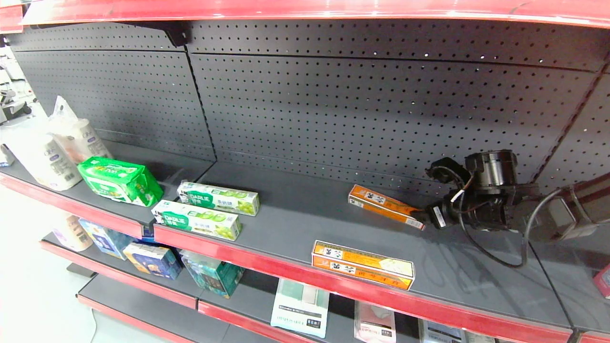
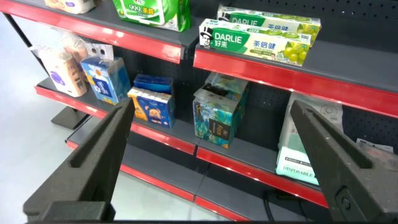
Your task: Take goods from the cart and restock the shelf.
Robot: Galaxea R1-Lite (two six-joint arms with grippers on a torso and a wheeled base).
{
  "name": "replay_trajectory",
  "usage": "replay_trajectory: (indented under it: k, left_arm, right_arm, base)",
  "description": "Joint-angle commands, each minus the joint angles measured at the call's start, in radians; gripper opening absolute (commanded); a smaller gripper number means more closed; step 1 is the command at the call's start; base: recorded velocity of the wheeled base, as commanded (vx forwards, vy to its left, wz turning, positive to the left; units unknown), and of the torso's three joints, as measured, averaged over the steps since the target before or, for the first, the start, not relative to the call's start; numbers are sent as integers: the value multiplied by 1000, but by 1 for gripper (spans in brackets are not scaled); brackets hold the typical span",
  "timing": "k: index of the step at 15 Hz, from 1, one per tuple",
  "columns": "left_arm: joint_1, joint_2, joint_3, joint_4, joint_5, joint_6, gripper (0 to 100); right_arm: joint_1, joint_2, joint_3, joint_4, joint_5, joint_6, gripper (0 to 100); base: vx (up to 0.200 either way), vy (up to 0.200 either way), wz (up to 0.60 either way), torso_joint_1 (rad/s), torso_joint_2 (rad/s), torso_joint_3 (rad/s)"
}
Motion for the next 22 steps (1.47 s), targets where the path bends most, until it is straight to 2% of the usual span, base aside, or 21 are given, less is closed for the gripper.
replay_trajectory:
  k: [1,17,22]
  left_arm:
    - [0,2,0,-1,0,0,100]
    - [2,2,0,-1,0,0,100]
    - [0,2,0,-1,0,0,100]
  right_arm:
    - [6,1,-30,-1,-1,0,100]
    - [21,44,-36,-1,-15,-2,100]
    - [26,9,44,-1,-33,-11,100]
  base:
    - [0,0,0,0,0,0]
    - [0,0,0,0,0,0]
    - [0,0,0,0,0,0]
